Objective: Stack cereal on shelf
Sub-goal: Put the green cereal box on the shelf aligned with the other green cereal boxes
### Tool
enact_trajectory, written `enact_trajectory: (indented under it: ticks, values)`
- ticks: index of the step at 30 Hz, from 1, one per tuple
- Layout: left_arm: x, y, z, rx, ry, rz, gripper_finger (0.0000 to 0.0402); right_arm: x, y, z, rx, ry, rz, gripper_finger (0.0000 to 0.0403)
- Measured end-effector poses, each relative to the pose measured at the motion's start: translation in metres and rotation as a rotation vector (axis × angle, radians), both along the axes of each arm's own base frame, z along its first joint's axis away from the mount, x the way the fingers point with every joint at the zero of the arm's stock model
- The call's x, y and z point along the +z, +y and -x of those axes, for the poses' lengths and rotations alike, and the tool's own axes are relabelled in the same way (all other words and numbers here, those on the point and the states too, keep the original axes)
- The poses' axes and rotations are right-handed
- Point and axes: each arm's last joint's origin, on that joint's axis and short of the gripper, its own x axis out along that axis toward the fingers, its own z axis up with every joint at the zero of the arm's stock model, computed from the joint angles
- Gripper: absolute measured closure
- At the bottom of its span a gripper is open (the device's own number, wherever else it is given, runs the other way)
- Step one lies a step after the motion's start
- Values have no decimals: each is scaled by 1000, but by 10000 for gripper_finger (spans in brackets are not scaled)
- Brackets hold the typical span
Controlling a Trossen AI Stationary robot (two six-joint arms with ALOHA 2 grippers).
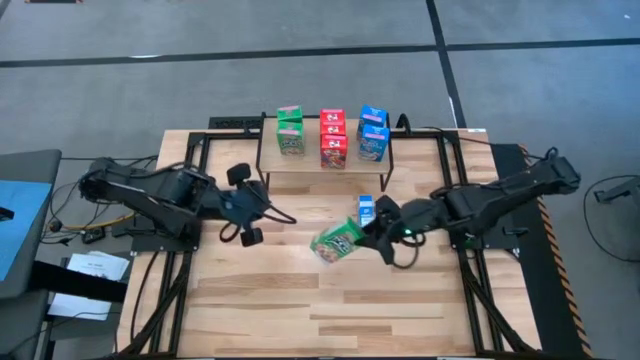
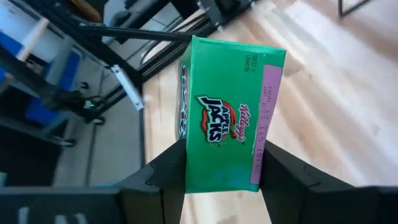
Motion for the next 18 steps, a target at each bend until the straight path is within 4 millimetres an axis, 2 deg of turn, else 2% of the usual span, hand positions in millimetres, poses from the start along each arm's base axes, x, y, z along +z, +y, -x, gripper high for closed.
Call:
enact_trajectory:
  ticks: [5,8,14,18]
  values:
    - [24,3,11,15,-13,2,377,17,-7,-28,72,1,147,211]
    - [33,5,17,42,-22,27,377,24,-9,-44,120,66,266,211]
    - [32,6,19,60,-2,38,377,23,-13,-71,210,303,419,211]
    - [28,8,18,51,42,65,363,18,-8,-87,288,397,495,211]
